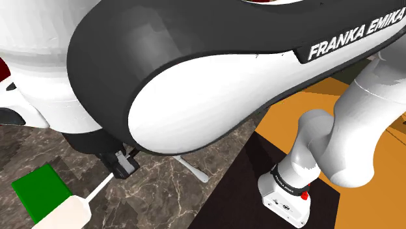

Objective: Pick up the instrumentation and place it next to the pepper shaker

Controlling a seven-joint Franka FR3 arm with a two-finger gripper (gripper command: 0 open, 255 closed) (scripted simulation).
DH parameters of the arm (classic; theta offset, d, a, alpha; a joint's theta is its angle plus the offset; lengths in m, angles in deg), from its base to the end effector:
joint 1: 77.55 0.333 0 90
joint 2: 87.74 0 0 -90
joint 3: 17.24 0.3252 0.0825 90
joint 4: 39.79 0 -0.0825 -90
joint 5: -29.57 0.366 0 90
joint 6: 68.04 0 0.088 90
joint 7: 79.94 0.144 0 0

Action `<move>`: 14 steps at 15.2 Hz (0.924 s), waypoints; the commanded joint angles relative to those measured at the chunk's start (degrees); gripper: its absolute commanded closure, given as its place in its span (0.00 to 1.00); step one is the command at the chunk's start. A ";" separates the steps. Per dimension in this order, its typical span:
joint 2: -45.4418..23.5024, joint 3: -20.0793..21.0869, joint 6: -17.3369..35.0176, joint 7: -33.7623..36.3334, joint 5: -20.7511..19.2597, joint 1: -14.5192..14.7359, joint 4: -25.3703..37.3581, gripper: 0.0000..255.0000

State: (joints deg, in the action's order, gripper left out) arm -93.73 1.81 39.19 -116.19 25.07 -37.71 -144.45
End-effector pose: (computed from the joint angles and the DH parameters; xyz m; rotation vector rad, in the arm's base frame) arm 0.3043 0.4777 0.4501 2.0572 2.3067 -0.0690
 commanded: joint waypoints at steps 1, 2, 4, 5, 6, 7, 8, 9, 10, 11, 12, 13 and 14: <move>-0.27 -0.03 1.43 0.12 -0.12 -0.01 -1.16 1.00; -0.44 -0.04 2.16 0.19 -0.20 0.00 -1.73 1.00; -0.82 -0.06 3.61 0.36 -0.38 0.01 -2.82 1.00; -1.03 -0.07 4.33 0.44 -0.47 0.02 -3.35 1.00; -1.25 -0.08 5.05 0.53 -0.57 0.04 -3.87 1.00; -1.48 -0.09 5.77 0.63 -0.68 0.05 -4.37 1.00; -1.73 -0.11 6.48 0.72 -0.79 0.06 -4.85 1.00; -1.98 -0.13 7.19 0.82 -0.91 0.08 -5.33 1.00; -2.25 -0.15 7.90 0.93 -1.04 0.09 -5.79 1.00; -2.53 -0.16 8.61 1.04 -1.17 0.11 -6.24 1.00; -2.82 -0.19 9.31 1.15 -1.30 0.13 -6.67 1.00; -3.12 -0.21 10.01 1.27 -1.44 0.15 -7.09 1.00; -3.43 -0.24 10.71 1.39 -1.59 0.17 -7.50 1.00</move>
State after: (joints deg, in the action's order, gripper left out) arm -96.65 1.55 49.11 -115.11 23.70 -37.67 -151.64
